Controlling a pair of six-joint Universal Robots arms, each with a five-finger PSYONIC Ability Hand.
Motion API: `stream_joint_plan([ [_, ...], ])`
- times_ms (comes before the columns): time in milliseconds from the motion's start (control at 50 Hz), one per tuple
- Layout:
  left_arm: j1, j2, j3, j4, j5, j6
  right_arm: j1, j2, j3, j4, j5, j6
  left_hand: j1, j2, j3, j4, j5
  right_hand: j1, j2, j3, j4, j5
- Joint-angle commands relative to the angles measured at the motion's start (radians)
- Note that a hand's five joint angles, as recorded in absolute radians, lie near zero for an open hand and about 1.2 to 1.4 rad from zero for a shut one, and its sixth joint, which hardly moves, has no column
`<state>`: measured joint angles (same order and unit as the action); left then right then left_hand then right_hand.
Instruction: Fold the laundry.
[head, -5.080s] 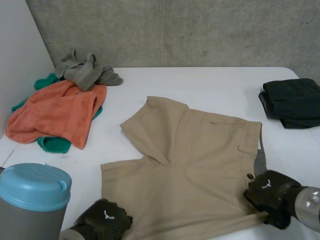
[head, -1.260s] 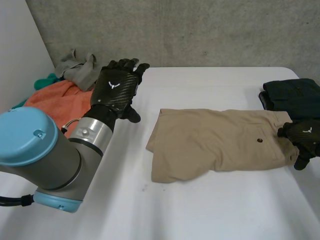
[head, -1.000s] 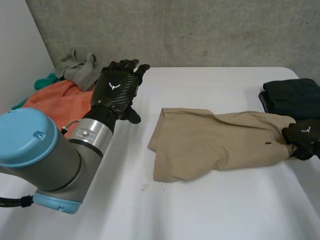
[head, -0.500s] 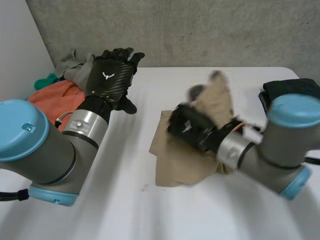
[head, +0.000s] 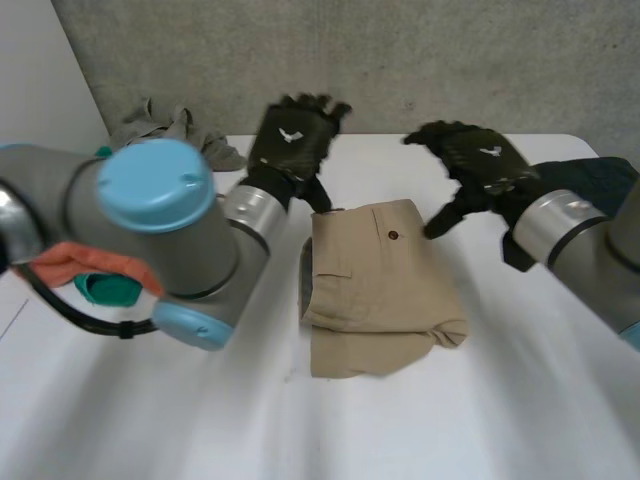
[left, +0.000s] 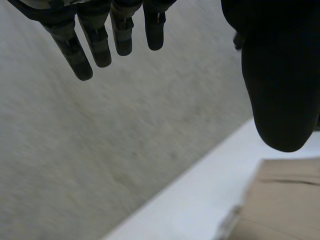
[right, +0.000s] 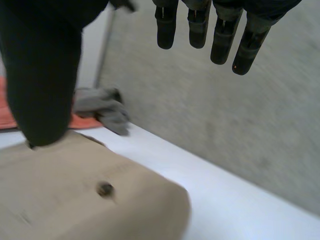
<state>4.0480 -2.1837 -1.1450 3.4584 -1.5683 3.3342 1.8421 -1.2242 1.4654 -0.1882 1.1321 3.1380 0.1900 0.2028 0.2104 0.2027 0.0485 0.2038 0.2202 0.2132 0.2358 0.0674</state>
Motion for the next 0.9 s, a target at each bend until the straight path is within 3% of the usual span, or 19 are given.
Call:
stream_joint_plan([
  [20,-0.040,-0.262,0.336,-0.312,-0.003,-0.097,-0.041,0.156,-0.128,0.185,0.034,-0.085,0.009,-0.004,-0.012,-0.004,-0.024,-0.029,-0.046,-0.039,-0.061,-0.067],
  [160,-0.038,-0.410,0.485,-0.484,-0.022,-0.108,-0.029,0.293,-0.204,0.210,0.035,-0.176,0.035,0.022,0.015,0.022,0.002,-0.029,-0.046,-0.039,-0.061,-0.067],
  [340,-0.037,-0.446,0.461,-0.538,-0.137,-0.098,0.046,0.425,-0.293,0.225,0.090,-0.210,0.050,0.037,0.029,0.037,0.017,-0.029,-0.046,-0.039,-0.061,-0.067],
  [520,-0.035,-0.439,0.452,-0.553,-0.142,-0.065,0.068,0.479,-0.332,0.239,0.193,-0.394,0.047,0.034,0.027,0.034,0.014,-0.029,-0.046,-0.039,-0.061,-0.067],
  [620,-0.035,-0.390,0.468,-0.551,-0.136,-0.041,0.086,0.413,-0.321,0.240,0.201,-0.400,0.029,0.017,0.009,0.017,-0.004,-0.029,-0.046,-0.039,-0.061,-0.067],
  [780,-0.038,-0.191,0.439,-0.548,-0.121,-0.044,0.080,0.195,-0.202,0.173,0.201,-0.325,0.012,-0.001,-0.009,-0.001,-0.021,-0.029,-0.046,-0.039,-0.061,-0.067],
  [900,-0.034,0.005,0.282,-0.498,-0.001,-0.045,0.091,0.030,-0.002,0.093,0.206,-0.332,0.012,-0.001,-0.009,-0.001,-0.021,-0.029,-0.046,-0.039,-0.061,-0.067],
])
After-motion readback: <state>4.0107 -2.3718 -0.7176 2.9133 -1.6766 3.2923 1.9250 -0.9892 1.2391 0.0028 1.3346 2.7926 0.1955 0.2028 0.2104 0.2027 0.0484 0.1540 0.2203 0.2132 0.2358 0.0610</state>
